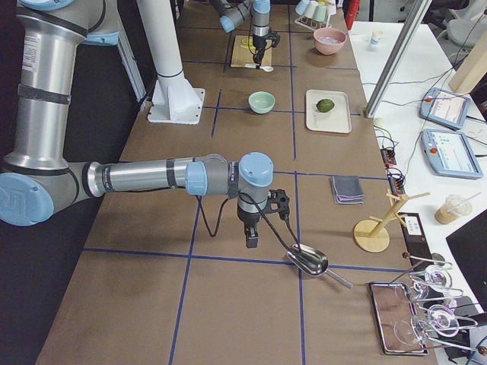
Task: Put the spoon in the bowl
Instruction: 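Carry the spoon with the left gripper and lower it into the bowl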
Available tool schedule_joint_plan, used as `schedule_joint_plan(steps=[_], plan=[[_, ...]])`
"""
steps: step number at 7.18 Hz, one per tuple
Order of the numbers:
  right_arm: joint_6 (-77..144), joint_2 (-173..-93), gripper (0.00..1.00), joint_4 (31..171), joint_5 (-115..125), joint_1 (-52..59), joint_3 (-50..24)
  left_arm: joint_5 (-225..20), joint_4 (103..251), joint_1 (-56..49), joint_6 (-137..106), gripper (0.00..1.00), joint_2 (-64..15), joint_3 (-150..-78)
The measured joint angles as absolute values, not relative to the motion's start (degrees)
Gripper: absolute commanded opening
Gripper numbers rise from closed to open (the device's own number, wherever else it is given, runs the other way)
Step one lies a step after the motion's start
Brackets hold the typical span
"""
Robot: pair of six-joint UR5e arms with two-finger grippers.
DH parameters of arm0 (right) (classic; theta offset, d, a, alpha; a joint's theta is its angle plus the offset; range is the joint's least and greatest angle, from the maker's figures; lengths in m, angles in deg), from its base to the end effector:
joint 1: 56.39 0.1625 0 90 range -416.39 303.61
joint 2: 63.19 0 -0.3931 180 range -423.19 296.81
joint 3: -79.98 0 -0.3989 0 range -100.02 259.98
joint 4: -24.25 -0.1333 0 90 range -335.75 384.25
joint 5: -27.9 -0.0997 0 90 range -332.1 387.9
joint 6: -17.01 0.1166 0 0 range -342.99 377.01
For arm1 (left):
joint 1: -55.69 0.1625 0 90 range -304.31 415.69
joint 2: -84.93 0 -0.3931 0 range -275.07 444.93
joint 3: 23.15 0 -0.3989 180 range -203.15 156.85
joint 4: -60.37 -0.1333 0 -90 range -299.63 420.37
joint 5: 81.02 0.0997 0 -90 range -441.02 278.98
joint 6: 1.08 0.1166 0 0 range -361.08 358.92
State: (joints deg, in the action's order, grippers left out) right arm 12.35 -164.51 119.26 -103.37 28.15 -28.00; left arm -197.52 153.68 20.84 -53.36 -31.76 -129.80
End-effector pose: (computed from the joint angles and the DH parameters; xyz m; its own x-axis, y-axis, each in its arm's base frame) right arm 0.0161 -0.4247 0.5864 0.7362 -0.1710 0.6548 0.1554 0.9844 0.0823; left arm 0.4550 -0.4158 0.2391 0.5956 0.2525 -0.7626 -0.1508 0.9676 0.2026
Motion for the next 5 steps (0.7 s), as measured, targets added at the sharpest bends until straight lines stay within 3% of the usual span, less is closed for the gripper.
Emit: schedule_joint_plan(steps=[2, 3, 4, 5], plan=[[12.4, -164.5, 1.00, 119.3, -103.4, 28.2, -27.7, -197.2, 152.2, 24.0, -62.0, 0.02, -42.6, -122.4], [12.4, -164.4, 1.00, 119.3, -103.4, 28.2, -27.5, -197.1, 152.3, 25.1, -63.9, 0.13, -46.5, -118.8], [12.3, -164.4, 1.00, 119.3, -103.4, 28.2, -27.4, -197.1, 152.5, 25.6, -64.6, 0.69, -48.8, -116.6], [12.3, -164.4, 1.00, 119.3, -103.4, 28.2, -27.2, -197.1, 152.5, 25.8, -65.0, 1.00, -50.0, -115.5]])
